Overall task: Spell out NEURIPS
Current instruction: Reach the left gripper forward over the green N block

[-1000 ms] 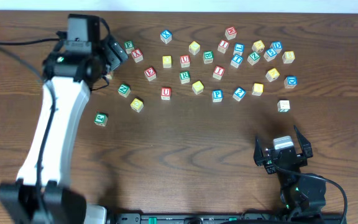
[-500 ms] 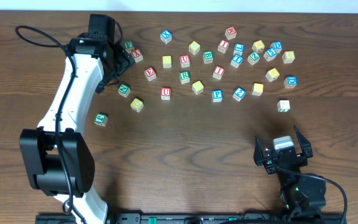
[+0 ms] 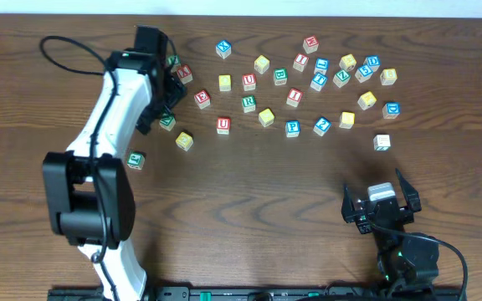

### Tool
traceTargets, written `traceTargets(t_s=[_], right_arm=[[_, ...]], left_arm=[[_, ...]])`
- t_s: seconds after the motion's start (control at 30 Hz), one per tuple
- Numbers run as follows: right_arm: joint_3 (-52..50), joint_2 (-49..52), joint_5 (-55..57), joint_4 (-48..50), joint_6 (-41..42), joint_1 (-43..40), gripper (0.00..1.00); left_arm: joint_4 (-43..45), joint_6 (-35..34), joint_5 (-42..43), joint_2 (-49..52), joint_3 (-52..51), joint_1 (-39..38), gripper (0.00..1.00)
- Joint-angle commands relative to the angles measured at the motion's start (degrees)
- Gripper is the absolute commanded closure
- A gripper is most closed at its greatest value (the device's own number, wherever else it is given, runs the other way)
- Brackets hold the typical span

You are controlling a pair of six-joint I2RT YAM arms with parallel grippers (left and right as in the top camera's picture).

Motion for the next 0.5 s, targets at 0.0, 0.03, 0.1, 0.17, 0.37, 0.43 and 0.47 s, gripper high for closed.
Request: traceTargets(t_s=[0.0, 0.03, 0.1, 0.17, 0.37, 0.43, 0.47], right_arm=[[-0.1, -0.4, -0.1, -0.2, 0.7, -0.8, 0.01], [-0.1, -0.4, -0.1, -0.2, 0.7, -0.8, 0.01], [-0.1, -0.4, -0.1, -0.2, 0.7, -0.8, 0.01], [-0.1, -0.4, -0.1, -0.2, 0.7, -0.8, 0.01], [-0.1, -0.4, -0.1, -0.2, 0.7, -0.8, 0.01], [-0.1, -0.4, -0.1, -0.2, 0.7, -0.8, 0.01], [-0.1, -0.4, -0.1, -0.2, 0.7, -0.8, 0.01]], left_arm=[[0.2, -1.7, -1.2, 2.2, 1.3, -2.1, 0.05], [0.3, -2.1, -1.2, 2.7, 1.3, -2.4, 0.05], [0.4, -3.2, -1.6, 3.5, 1.3, -2.6, 0.05], [0.7, -3.8, -1.8, 4.0, 1.2, -2.6, 0.05], [1.2, -3.8, -2.3, 4.3, 1.2, -2.5, 0.05], [0.9, -3.9, -3.7, 4.3, 1.2, -2.5, 0.05], [0.9, -4.0, -4.0, 4.3, 1.0, -2.5, 0.05]])
